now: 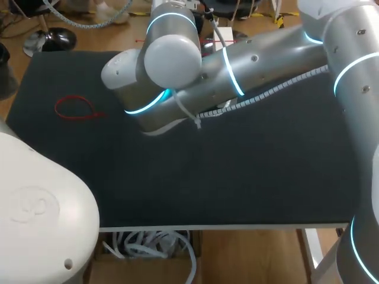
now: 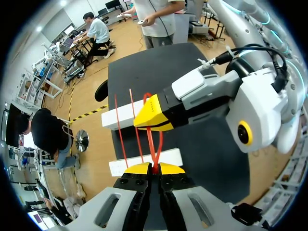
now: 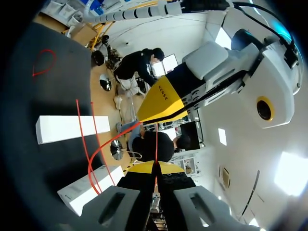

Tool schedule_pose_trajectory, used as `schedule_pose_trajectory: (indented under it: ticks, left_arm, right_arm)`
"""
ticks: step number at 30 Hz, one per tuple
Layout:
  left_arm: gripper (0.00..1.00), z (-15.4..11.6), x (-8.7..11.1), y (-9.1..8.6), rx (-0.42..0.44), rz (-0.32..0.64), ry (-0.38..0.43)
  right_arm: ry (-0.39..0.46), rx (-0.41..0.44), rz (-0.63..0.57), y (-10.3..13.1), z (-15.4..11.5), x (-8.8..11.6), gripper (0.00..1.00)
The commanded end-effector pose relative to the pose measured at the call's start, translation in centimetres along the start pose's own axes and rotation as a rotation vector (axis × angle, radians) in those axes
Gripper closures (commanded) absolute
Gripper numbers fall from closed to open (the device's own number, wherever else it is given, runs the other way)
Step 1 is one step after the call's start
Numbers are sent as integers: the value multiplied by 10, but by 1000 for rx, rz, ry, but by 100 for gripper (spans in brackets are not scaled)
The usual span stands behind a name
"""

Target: Grab the tape and strap the tape.

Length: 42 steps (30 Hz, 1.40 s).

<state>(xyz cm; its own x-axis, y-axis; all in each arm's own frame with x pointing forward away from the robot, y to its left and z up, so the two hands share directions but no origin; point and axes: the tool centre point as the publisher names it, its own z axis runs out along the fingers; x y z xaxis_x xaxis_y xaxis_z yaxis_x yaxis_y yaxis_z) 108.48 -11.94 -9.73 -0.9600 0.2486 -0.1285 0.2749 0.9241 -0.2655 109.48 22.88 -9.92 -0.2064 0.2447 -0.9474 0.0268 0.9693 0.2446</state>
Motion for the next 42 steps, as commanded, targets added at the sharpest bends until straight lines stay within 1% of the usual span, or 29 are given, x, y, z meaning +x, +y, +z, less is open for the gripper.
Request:
schedule_pose_trajectory:
  ticks: [1,5,17,25,42]
  left_arm:
    - [100,-1,-1,-1,-3,-1,3]
    - [100,-1,-1,-1,-3,-1,3]
    - [100,-1,-1,-1,-3,-1,3]
    - [100,-1,-1,-1,-3,-1,3]
    - [100,-1,-1,-1,-3,-1,3]
  right_arm:
    - [1,10,-5,2,0,-2,100]
    - [-2,26,-14,2,0,-1,100]
    - [-13,33,-37,6,1,-5,100]
    - [-6,25,-54,10,-2,-2,100]
    - [-18,62,-64,2,-5,-5,100]
